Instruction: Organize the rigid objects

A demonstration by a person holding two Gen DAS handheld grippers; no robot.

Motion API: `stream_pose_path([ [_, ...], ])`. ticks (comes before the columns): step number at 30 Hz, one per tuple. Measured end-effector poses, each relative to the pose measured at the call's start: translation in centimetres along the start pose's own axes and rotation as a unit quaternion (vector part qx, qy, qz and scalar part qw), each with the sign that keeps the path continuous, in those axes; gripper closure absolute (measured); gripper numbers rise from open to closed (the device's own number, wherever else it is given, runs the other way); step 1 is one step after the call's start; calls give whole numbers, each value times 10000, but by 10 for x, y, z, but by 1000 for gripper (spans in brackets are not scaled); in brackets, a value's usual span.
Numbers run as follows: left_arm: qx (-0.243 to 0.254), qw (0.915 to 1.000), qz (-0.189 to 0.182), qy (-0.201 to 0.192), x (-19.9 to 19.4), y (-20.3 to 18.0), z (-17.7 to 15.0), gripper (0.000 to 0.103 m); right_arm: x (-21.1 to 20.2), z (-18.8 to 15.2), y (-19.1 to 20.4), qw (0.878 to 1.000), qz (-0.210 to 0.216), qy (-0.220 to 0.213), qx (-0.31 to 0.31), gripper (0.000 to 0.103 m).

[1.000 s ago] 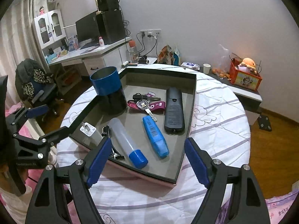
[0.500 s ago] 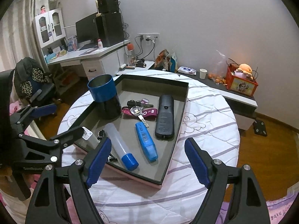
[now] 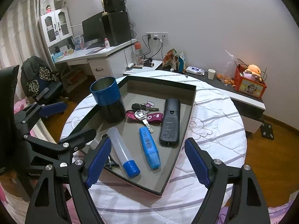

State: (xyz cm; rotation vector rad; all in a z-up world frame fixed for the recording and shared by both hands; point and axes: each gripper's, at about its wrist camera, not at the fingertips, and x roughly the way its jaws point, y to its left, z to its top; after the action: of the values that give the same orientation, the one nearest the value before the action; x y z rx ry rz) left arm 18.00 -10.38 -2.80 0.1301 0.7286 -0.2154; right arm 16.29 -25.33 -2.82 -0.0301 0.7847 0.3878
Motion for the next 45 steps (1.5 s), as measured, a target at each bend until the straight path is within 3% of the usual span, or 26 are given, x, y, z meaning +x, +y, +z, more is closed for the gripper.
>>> stream_pose_path([
  [15, 101, 9999, -22, 0, 6, -9, 6, 1, -2, 2, -11, 9999, -7, -46, 101, 21],
  [26, 41, 9996, 14, -283, -15, 1, 3, 1, -8, 1, 3, 9998, 97, -129, 70, 21],
  [39, -470, 9900, 37, -1326, -90, 38, -14, 0, -56, -2, 49, 9946, -270, -1005, -39, 20],
  [41, -518, 9874, 5, -1494, -102, 43, -20, 0, -65, -7, 59, 9923, -367, -1178, -63, 12],
  [42, -540, 9864, 4, -1555, -107, 44, -23, 0, -70, -9, 64, 9913, -403, -1252, -95, 0],
  [45, -568, 9833, 86, -1727, -123, 48, -35, 0, -83, -18, 80, 9868, -568, -1500, -206, 0],
])
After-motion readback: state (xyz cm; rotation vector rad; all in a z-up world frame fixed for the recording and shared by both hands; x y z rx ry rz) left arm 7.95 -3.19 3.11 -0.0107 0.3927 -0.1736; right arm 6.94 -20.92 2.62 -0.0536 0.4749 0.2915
